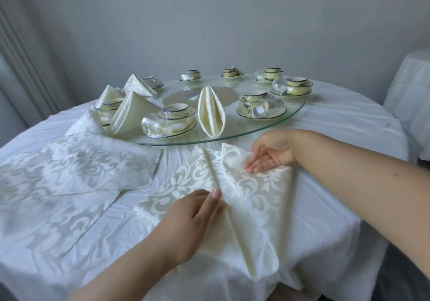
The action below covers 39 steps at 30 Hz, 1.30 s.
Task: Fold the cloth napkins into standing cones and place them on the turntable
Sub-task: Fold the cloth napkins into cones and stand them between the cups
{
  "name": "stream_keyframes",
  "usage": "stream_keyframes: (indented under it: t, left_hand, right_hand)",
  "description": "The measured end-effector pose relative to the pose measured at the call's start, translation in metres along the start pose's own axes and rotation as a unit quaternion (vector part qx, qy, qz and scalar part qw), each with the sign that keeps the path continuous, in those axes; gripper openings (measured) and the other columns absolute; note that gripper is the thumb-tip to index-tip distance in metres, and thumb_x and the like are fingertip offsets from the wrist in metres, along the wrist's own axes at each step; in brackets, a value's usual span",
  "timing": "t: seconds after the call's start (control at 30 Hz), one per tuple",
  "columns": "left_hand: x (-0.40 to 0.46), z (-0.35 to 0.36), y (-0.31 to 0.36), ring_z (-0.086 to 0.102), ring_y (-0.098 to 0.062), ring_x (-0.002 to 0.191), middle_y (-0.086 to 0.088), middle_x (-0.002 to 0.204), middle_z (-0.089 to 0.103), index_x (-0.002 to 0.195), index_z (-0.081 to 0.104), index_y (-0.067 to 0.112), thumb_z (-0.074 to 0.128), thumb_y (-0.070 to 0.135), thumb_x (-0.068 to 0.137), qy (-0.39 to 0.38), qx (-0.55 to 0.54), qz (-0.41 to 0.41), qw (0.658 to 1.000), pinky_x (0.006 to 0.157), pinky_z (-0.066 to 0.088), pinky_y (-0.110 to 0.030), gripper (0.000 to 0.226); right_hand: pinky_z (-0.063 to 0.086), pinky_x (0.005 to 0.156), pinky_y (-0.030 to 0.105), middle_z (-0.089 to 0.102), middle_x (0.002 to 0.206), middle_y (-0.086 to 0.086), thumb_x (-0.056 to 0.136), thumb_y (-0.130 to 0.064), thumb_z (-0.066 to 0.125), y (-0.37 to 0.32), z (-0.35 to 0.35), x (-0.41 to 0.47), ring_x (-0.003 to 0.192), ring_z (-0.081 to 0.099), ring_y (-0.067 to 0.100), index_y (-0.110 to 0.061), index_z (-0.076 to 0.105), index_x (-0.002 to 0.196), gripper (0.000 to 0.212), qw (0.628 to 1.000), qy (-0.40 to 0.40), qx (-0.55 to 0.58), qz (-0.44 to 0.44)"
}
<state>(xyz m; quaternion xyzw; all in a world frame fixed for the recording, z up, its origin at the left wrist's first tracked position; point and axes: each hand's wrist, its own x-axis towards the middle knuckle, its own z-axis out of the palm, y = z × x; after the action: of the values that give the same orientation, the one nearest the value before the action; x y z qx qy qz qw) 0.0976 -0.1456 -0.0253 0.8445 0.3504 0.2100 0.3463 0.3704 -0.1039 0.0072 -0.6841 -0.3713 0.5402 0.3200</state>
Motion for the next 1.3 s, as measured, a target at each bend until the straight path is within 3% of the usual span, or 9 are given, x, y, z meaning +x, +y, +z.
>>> stream_keyframes:
  t: [0.1,0.17,0.3,0.4,0.7,0.87,1.03,1.17,1.3]
  left_hand:
    - [0.011,-0.011,-0.004,0.059,0.002,0.089,0.013,0.094,0.065,0.092,0.07,0.023,0.022,0.068,0.086,-0.011,0.033,0.004,0.999,0.083,0.044,-0.016,0.066]
    - [0.026,-0.021,-0.01,0.057,-0.006,0.093,0.007,0.097,0.064,0.094,0.067,0.012,0.022,0.059,0.095,0.008,0.124,0.046,0.991,0.085,0.042,-0.023,0.065]
    - [0.053,-0.025,-0.032,0.042,-0.015,0.126,0.011,0.135,0.049,0.126,0.053,0.027,0.003,0.074,0.083,-0.047,0.265,0.088,0.959,0.105,0.028,-0.023,0.081]
    - [0.058,-0.019,-0.044,0.042,-0.016,0.12,0.019,0.132,0.045,0.121,0.049,0.03,-0.008,0.077,0.074,-0.059,0.344,0.092,0.932,0.098,0.038,-0.038,0.088]
    - [0.056,-0.022,-0.043,0.035,-0.01,0.122,0.025,0.142,0.037,0.133,0.045,0.035,-0.004,0.07,0.074,-0.058,0.347,0.097,0.931,0.1,0.03,-0.029,0.084]
    - [0.068,-0.034,-0.04,0.041,-0.015,0.124,0.01,0.136,0.048,0.129,0.05,0.025,0.011,0.068,0.089,-0.054,0.272,0.113,0.954,0.106,0.026,-0.022,0.07]
    - [0.106,-0.043,-0.046,-0.002,0.0,0.145,0.009,0.16,0.005,0.153,0.012,0.023,0.02,0.05,0.098,-0.107,0.275,0.06,0.954,0.108,-0.005,-0.011,0.061]
    - [0.12,-0.04,-0.062,-0.005,0.0,0.145,0.01,0.16,0.003,0.153,0.008,0.029,0.013,0.048,0.1,-0.169,0.311,0.066,0.933,0.117,-0.005,-0.02,0.057]
    - [0.126,-0.043,-0.066,0.006,0.001,0.145,0.013,0.158,0.016,0.15,0.022,0.029,0.011,0.048,0.097,-0.163,0.291,0.083,0.939,0.119,0.002,-0.021,0.057]
  right_hand:
    - [0.04,0.054,0.025,0.058,0.071,0.008,0.084,-0.037,0.07,-0.005,0.015,0.013,0.054,0.051,0.021,-0.009,0.06,0.083,0.029,0.948,0.108,-0.295,-0.039]
    - [0.042,0.06,0.024,0.054,0.078,-0.001,0.081,-0.047,0.07,-0.01,0.025,0.015,0.063,0.051,0.019,-0.02,0.058,0.086,0.03,0.912,0.158,-0.372,-0.071]
    - [0.032,0.051,0.024,0.04,0.063,-0.003,0.089,-0.045,0.061,-0.017,0.04,0.025,0.056,0.038,0.013,-0.019,0.039,0.064,0.041,0.898,0.156,-0.384,-0.147]
    - [0.031,0.053,0.023,0.046,0.064,-0.005,0.09,-0.039,0.062,-0.02,0.047,0.036,0.06,0.042,0.012,-0.018,0.048,0.068,0.033,0.898,0.157,-0.371,-0.178]
    - [0.034,0.056,0.024,0.05,0.063,-0.007,0.086,-0.038,0.068,-0.019,0.058,0.061,0.062,0.046,0.012,-0.022,0.051,0.065,0.031,0.904,0.195,-0.326,-0.196]
    - [0.039,0.063,0.026,0.055,0.068,-0.007,0.086,-0.042,0.066,-0.016,0.063,0.063,0.07,0.053,0.016,-0.022,0.057,0.074,0.025,0.889,0.222,-0.351,-0.19]
    - [0.038,0.062,0.025,0.057,0.07,-0.009,0.086,-0.043,0.066,-0.017,0.066,0.06,0.073,0.056,0.015,-0.023,0.059,0.08,0.023,0.881,0.236,-0.363,-0.189]
    - [0.039,0.067,0.025,0.061,0.085,-0.007,0.085,-0.043,0.067,-0.015,0.067,0.06,0.082,0.058,0.016,-0.024,0.058,0.087,0.021,0.876,0.242,-0.376,-0.18]
    - [0.039,0.067,0.029,0.056,0.08,-0.005,0.09,-0.042,0.058,-0.008,0.059,0.041,0.081,0.055,0.019,-0.02,0.057,0.077,0.026,0.774,0.348,-0.383,-0.365]
